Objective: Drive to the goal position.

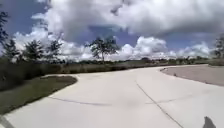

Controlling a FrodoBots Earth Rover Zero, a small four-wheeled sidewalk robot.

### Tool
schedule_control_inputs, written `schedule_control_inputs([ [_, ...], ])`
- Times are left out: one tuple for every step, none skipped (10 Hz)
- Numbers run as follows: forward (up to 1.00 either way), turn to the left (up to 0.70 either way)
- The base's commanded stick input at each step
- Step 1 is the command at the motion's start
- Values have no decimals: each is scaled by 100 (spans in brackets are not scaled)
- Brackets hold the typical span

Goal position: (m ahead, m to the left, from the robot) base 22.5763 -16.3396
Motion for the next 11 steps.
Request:
schedule_control_inputs([
  [85,0],
  [85,0],
  [85,0],
  [85,0],
  [85,0],
  [85,0],
  [85,0],
  [85,0],
  [85,0],
  [85,0],
  [85,0],
])
